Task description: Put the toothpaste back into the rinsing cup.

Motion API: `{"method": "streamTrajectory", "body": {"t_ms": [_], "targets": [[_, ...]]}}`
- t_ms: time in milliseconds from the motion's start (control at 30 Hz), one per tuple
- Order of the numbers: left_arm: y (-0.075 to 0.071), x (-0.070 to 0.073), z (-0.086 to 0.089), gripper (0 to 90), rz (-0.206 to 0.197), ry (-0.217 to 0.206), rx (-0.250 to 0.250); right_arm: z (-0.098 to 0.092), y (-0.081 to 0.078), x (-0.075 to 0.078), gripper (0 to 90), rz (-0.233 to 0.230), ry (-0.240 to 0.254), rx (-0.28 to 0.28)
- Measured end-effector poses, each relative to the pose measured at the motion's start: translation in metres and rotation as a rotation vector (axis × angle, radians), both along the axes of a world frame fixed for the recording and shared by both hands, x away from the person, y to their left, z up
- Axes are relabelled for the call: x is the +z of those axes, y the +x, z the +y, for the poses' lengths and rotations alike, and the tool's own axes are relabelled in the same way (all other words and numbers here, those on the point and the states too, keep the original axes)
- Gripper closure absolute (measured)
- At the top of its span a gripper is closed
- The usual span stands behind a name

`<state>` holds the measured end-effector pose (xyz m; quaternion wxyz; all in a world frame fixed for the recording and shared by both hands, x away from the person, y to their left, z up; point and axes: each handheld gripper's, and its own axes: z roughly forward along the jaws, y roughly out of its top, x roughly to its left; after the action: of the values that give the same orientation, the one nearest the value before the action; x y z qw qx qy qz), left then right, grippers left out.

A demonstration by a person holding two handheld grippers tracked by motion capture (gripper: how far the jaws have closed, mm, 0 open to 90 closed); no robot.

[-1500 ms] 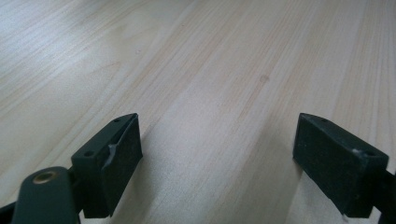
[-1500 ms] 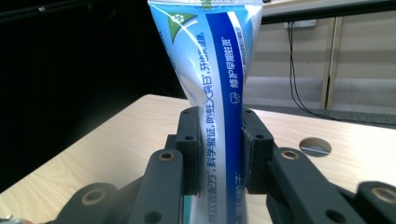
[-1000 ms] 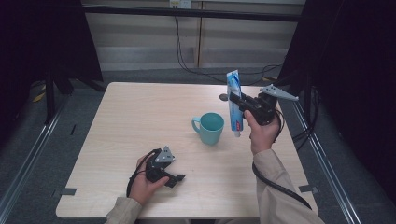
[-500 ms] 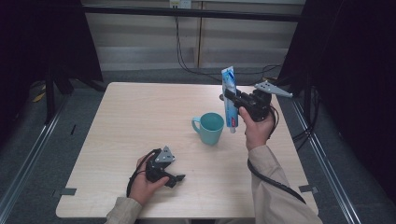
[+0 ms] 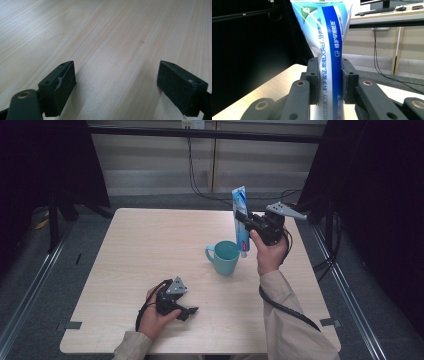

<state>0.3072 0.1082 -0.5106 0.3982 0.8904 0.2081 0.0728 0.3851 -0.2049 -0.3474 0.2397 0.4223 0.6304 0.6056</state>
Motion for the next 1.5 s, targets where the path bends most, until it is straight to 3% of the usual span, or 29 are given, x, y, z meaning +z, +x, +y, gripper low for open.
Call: {"method": "streamTrajectory", "body": {"t_ms": [1167, 1500], "targets": [[0.000, 0.000, 0.000, 15.1, -0.002, 0.008, -0.006, 0.017, 0.018, -0.012, 73.0, -0.015, -0.021, 0.012], [0.000, 0.000, 0.000, 15.1, 0.000, 0.000, 0.000, 0.024, 0.022, -0.023, 72.8, -0.007, -0.023, 0.019]]}}
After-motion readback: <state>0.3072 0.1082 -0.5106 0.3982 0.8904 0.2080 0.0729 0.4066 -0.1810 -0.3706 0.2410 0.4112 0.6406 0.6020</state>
